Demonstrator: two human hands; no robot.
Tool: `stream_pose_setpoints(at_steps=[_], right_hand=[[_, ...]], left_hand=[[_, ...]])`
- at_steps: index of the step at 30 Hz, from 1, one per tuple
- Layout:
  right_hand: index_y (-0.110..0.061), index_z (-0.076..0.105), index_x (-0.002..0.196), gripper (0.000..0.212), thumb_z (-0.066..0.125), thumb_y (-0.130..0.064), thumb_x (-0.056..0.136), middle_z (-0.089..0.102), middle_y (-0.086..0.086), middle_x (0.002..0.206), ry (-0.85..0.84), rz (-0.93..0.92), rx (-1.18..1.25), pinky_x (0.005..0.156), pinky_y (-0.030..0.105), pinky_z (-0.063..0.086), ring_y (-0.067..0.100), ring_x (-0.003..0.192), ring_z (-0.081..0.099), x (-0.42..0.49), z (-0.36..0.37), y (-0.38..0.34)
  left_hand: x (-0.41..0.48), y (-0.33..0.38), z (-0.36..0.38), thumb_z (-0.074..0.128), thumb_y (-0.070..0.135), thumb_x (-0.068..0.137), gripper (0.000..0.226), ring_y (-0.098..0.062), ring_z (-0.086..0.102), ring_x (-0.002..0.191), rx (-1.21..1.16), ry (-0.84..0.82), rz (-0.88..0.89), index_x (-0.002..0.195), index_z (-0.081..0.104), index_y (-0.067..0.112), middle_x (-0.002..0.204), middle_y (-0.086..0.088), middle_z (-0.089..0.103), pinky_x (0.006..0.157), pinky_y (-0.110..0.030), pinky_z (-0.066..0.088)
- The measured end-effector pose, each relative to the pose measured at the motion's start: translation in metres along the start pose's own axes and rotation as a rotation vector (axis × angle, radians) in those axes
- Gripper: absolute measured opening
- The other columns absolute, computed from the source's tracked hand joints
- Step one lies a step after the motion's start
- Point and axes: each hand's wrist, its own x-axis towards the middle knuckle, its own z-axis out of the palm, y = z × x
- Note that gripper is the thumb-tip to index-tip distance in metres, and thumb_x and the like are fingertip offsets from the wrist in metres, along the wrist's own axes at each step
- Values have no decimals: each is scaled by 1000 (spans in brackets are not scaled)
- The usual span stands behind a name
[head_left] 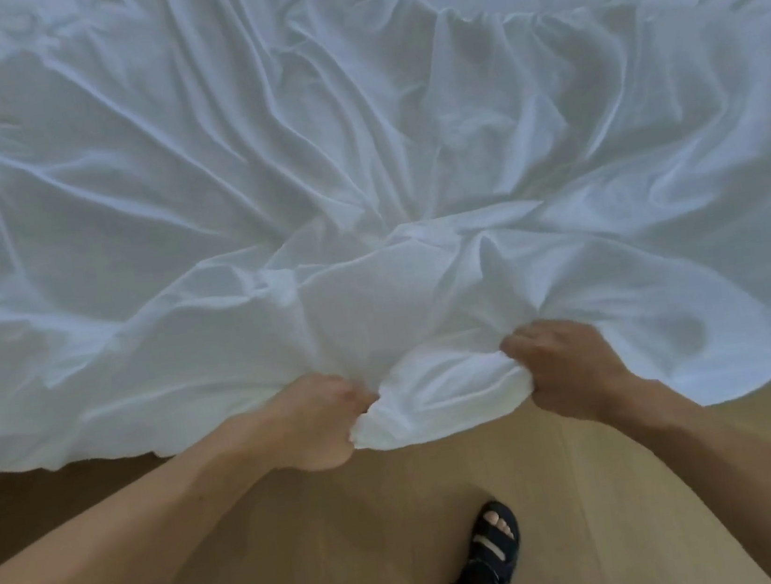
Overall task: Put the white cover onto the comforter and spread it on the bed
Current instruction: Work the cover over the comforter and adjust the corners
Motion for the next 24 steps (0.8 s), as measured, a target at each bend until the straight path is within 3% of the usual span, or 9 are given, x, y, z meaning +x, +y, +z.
stream_pose_setpoints(at_steps=[3,6,8,11,13,15,18,20,24], right_hand=[[-18,57,71,18,59,-12,54,53,-7,66,15,-102,25,37,29,38,17,55,51,-47,-34,-8],[-21,60,95,27,60,-13,70,61,-5,90,-354,69,-58,58,32,48,21,84,63,-62,-5,-14],[-22,59,106,28,54,-14,80,61,-3,102,-493,198,-58,68,30,42,23,100,60,-54,19,-18],[-19,61,101,26,54,-10,78,63,-1,101,-409,226,-24,70,33,44,27,99,60,-50,38,-11],[-18,62,105,28,55,-12,78,64,0,103,-395,230,-5,73,34,46,26,101,59,-54,48,-4],[-18,62,106,29,57,-15,78,64,-1,103,-389,195,37,75,35,49,25,100,60,-55,49,1],[-23,61,124,43,62,-27,81,66,-4,116,-331,136,267,90,31,48,20,110,59,-65,42,29],[-24,54,137,57,57,-46,84,63,-6,127,-235,155,370,104,29,35,17,121,55,-82,33,65],[-12,58,133,62,51,-51,84,63,5,127,189,506,185,104,45,39,29,122,55,-122,14,167]], left_hand=[[-8,3,-1,54,15,86,25,-13,63,93,-105,-27,-46,100,66,33,100,10,69,79,-27,50],[13,15,30,50,15,90,30,-21,65,106,62,-89,-65,113,63,29,114,4,69,86,-31,53],[33,24,60,50,15,91,33,-29,62,113,212,-123,-122,123,59,19,121,-4,65,94,-36,49],[60,37,83,59,30,81,61,-30,53,114,402,50,-174,138,45,12,128,-8,55,95,-42,39],[79,53,92,67,44,64,90,-30,56,104,386,207,-102,143,38,11,125,-8,55,89,-45,44],[104,71,98,73,50,53,103,-30,61,95,394,285,-17,141,40,9,117,-9,60,78,-46,52],[143,101,83,78,36,62,75,-31,68,91,381,265,-8,130,55,11,110,-8,68,72,-40,55],[157,115,71,68,26,78,52,-30,67,97,348,214,-25,128,56,14,112,-4,68,74,-36,51],[172,135,62,69,33,79,50,-25,68,85,261,208,-104,123,49,19,105,2,64,60,-33,46]])
